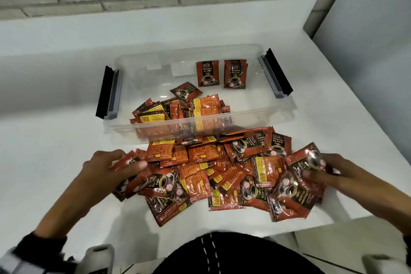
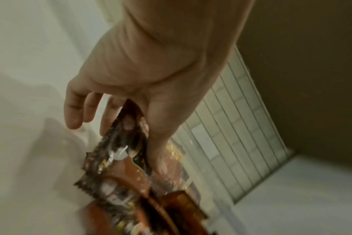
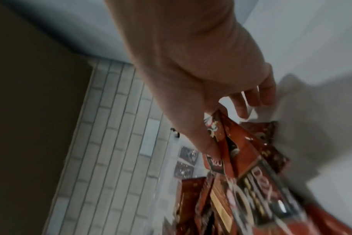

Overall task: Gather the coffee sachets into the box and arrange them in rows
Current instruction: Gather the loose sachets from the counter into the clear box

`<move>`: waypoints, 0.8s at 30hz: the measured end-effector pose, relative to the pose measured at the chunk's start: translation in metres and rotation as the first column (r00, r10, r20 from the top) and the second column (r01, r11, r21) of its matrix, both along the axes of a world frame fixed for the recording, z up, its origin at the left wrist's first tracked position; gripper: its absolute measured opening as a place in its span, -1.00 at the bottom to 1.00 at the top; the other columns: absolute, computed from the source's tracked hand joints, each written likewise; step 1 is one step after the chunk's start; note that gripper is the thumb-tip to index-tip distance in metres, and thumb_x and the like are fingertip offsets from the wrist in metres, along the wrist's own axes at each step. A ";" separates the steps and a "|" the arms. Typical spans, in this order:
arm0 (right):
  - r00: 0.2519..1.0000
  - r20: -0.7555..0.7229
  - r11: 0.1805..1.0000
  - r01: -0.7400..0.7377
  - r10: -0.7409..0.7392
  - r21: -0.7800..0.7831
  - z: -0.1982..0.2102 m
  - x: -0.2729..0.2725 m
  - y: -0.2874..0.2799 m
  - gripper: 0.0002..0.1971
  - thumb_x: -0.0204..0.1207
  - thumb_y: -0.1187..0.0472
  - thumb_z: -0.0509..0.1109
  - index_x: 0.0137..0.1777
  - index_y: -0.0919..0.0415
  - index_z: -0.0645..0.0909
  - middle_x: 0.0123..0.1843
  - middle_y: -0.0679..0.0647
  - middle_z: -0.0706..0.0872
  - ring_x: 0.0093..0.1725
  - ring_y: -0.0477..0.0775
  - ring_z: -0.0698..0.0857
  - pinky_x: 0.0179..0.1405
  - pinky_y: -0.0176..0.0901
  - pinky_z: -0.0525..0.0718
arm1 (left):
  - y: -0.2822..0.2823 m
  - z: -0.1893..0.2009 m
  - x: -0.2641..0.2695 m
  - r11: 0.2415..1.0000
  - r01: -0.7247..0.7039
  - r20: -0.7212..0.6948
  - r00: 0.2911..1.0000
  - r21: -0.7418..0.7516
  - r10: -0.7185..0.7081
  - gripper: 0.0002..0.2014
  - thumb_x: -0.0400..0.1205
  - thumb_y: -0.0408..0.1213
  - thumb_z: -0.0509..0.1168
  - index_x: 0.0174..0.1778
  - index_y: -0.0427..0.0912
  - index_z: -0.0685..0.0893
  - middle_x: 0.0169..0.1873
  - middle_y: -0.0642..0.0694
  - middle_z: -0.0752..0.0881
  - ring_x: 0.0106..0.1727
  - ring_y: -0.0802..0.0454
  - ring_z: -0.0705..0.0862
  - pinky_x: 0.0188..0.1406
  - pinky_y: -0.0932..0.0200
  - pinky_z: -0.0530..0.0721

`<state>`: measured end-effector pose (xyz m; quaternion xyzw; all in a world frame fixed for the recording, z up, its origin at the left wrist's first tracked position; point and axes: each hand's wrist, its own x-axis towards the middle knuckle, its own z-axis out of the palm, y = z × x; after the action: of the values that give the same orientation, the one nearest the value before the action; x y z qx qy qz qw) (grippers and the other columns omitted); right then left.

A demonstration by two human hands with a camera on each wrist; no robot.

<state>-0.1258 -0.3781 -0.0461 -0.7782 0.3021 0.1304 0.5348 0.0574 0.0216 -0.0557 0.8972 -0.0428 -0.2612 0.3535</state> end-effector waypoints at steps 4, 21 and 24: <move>0.897 -0.309 0.747 -0.435 0.315 -0.503 -0.025 -0.011 0.014 -0.10 0.06 -0.63 0.25 0.34 -0.12 0.51 0.48 0.00 0.35 0.53 0.18 0.21 0.45 0.11 0.24 | -0.013 -0.018 -0.004 0.974 0.046 0.208 0.974 0.223 -0.094 -0.51 0.15 0.41 0.36 -0.41 0.03 0.58 -0.03 -0.15 0.65 0.11 -0.23 0.58 0.11 -0.19 0.52; 0.980 -0.086 0.978 -0.170 0.181 0.117 -0.011 -0.017 0.068 -0.11 0.04 -0.31 0.61 0.33 -0.12 0.27 0.21 -0.18 0.56 0.13 -0.18 0.69 -0.06 -0.41 0.67 | -0.025 -0.012 -0.015 0.989 -0.148 -0.046 0.988 -0.016 0.147 -0.70 0.38 -0.06 0.53 -0.15 -0.16 0.67 -0.45 -0.13 0.74 -0.56 0.07 0.63 -0.48 0.18 0.58; 0.930 -0.181 0.934 -0.342 0.321 -0.104 -0.014 -0.015 0.074 0.12 -0.31 -0.57 0.47 0.31 -0.20 0.19 0.17 -0.34 0.36 0.24 -0.22 0.42 0.19 -0.28 0.48 | -0.022 -0.009 -0.013 0.982 -0.180 -0.100 0.980 -0.049 0.175 -0.70 0.36 -0.09 0.55 -0.16 -0.20 0.69 -0.38 -0.18 0.78 -0.43 -0.05 0.71 -0.36 0.08 0.64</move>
<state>-0.1412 -0.3045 -0.0599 -0.8392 0.2165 0.2609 0.4253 0.0447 -0.0001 -0.0651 0.8734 0.0467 -0.2697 0.4029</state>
